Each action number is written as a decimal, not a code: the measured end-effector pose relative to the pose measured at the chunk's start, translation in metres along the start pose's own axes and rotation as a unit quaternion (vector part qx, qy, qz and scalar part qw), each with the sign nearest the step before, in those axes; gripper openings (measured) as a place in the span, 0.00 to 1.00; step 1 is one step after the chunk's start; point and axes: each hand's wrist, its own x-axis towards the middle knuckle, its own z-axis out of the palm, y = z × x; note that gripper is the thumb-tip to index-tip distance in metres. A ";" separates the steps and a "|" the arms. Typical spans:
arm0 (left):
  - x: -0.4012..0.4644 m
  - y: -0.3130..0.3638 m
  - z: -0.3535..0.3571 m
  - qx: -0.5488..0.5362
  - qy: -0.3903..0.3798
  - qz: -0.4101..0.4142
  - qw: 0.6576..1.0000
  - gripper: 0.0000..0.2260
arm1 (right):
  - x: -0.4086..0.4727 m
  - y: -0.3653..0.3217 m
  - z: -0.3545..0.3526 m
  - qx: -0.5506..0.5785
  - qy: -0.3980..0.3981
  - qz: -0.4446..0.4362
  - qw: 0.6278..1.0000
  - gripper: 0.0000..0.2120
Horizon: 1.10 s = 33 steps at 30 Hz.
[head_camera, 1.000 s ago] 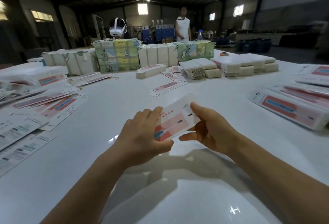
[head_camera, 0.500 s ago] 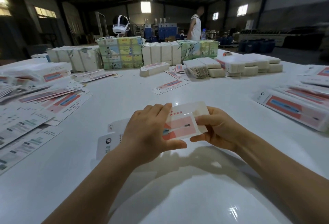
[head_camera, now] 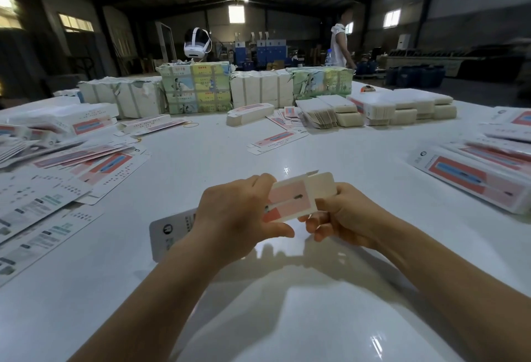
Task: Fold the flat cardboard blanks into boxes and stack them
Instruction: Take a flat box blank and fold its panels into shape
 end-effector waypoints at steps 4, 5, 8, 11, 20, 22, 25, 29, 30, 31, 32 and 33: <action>0.002 -0.005 -0.001 -0.002 -0.013 -0.013 1.000 0.28 | 0.000 0.000 0.001 0.006 -0.007 0.012 1.000 0.14; 0.002 -0.006 -0.001 -0.020 -0.020 -0.014 1.000 0.28 | 0.000 -0.001 0.001 0.006 -0.008 0.018 1.000 0.13; 0.002 -0.004 0.003 -0.063 -0.035 -0.022 0.997 0.27 | 0.001 -0.001 0.001 0.017 0.001 0.034 0.999 0.10; 0.004 -0.002 0.009 -0.056 -0.034 -0.042 0.997 0.28 | 0.002 -0.002 0.001 0.039 0.021 0.039 0.998 0.10; 0.003 -0.003 0.012 -0.039 -0.006 -0.102 0.994 0.42 | 0.004 -0.008 0.007 0.147 0.161 0.029 0.976 0.11; 0.002 -0.009 0.011 -0.029 -0.008 -0.128 0.991 0.40 | 0.002 -0.006 0.006 0.068 0.261 -0.070 0.960 0.07; 0.001 -0.013 0.012 -0.022 -0.021 -0.160 0.987 0.35 | -0.004 0.001 0.012 -0.148 0.324 -0.230 0.906 0.08; 0.001 -0.007 0.015 -0.042 -0.032 -0.165 0.985 0.31 | -0.004 0.009 0.027 -0.328 0.282 -0.279 0.857 0.11; 0.002 -0.006 0.016 -0.047 -0.029 -0.164 0.985 0.30 | -0.004 0.010 0.028 -0.343 0.280 -0.275 0.853 0.12; 0.002 -0.004 0.016 -0.051 -0.025 -0.162 0.985 0.30 | -0.004 0.010 0.028 -0.348 0.285 -0.275 0.850 0.12; 0.003 -0.002 0.017 -0.052 -0.020 -0.158 0.986 0.31 | -0.004 0.011 0.028 -0.348 0.290 -0.277 0.848 0.12; 0.003 0.000 0.018 -0.054 -0.015 -0.153 0.987 0.33 | -0.004 0.011 0.029 -0.343 0.293 -0.276 0.848 0.12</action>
